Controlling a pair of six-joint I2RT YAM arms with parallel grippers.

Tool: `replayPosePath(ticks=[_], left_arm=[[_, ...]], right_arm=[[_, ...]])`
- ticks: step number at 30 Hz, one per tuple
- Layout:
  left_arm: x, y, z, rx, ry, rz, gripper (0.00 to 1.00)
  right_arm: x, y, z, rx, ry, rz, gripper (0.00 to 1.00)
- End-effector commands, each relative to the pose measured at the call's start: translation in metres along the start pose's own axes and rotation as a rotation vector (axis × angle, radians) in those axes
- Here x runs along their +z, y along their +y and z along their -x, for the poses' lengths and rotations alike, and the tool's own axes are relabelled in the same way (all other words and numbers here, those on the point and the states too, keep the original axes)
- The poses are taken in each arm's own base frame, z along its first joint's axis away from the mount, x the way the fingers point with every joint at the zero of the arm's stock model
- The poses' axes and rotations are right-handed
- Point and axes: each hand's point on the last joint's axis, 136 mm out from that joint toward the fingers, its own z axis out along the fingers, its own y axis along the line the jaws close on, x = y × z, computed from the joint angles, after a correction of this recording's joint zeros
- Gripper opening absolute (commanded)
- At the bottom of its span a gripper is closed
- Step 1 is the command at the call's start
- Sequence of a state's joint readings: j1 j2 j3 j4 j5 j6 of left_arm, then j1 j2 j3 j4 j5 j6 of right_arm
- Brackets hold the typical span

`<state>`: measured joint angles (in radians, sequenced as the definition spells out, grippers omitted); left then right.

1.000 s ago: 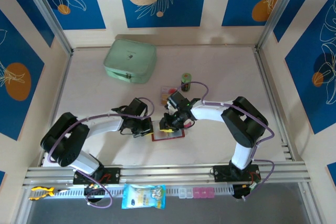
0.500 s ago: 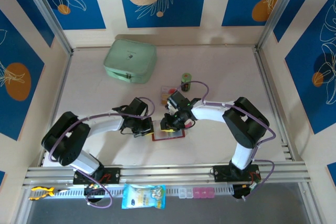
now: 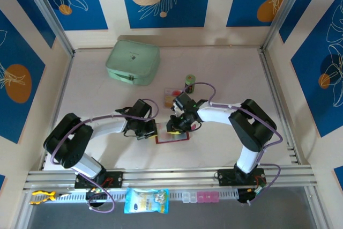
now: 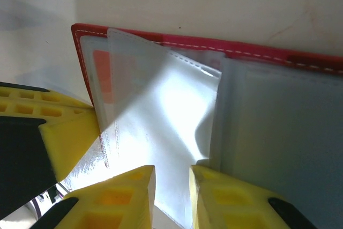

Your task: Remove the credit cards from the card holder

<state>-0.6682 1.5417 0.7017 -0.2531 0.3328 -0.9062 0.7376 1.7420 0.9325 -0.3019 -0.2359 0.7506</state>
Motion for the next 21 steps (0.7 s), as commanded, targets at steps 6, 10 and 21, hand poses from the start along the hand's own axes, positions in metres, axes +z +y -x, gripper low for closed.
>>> replayPosePath(ticks=[6, 10, 21], left_arm=[[0.008, 0.026, -0.008, -0.003, 0.033, 0.113, 0.0], [0.007, 0.027, -0.007, 0.001, 0.031, 0.121, 0.0], [-0.012, 0.008, 0.004, 0.026, -0.03, 0.084, 0.01]], right_arm=[[-0.009, -0.002, -0.005, -0.011, 0.003, 0.039, 0.22], [-0.009, -0.005, -0.006, -0.01, 0.007, 0.051, 0.19], [-0.001, -0.013, -0.01, 0.006, 0.022, 0.054, 0.16]])
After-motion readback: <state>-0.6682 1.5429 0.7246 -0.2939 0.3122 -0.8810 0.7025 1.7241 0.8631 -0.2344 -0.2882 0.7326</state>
